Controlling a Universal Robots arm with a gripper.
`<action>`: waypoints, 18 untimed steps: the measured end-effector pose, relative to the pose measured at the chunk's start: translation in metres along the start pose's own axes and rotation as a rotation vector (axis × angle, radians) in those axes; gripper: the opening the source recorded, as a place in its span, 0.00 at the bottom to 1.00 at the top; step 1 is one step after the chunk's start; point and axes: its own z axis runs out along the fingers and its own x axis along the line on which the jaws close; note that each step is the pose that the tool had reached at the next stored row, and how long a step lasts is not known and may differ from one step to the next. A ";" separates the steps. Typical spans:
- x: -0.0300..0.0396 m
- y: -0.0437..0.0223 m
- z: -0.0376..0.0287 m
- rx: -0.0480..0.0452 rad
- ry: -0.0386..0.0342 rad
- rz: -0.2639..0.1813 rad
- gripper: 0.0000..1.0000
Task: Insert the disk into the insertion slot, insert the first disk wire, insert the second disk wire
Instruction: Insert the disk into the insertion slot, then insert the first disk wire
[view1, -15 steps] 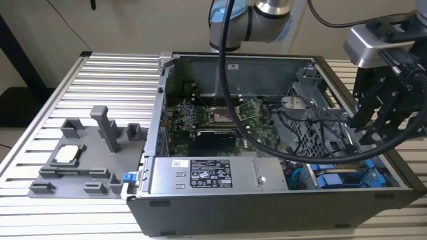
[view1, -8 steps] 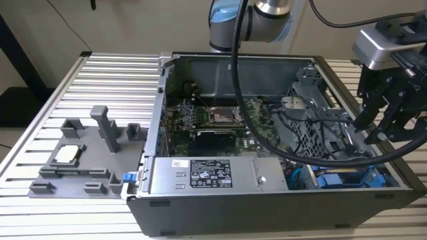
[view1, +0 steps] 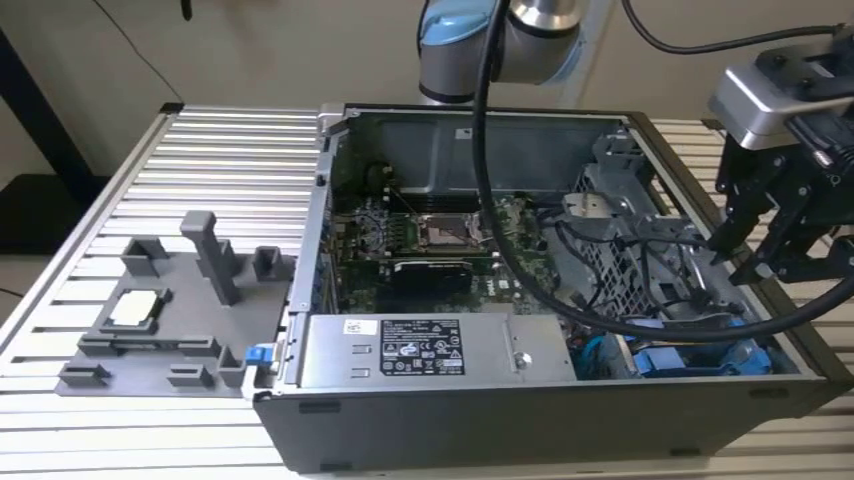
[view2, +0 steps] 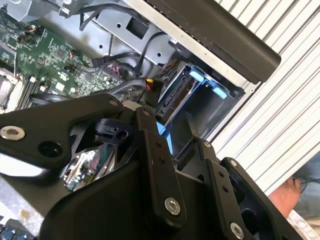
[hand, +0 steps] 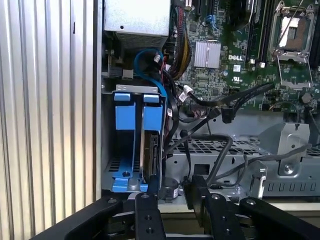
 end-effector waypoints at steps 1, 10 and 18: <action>0.0001 -0.0010 0.0002 -0.0005 -0.0012 -0.004 0.40; 0.0003 -0.0049 -0.0002 -0.0026 -0.0106 -0.024 0.40; 0.0008 -0.0079 0.0022 -0.0013 -0.0545 -0.021 0.40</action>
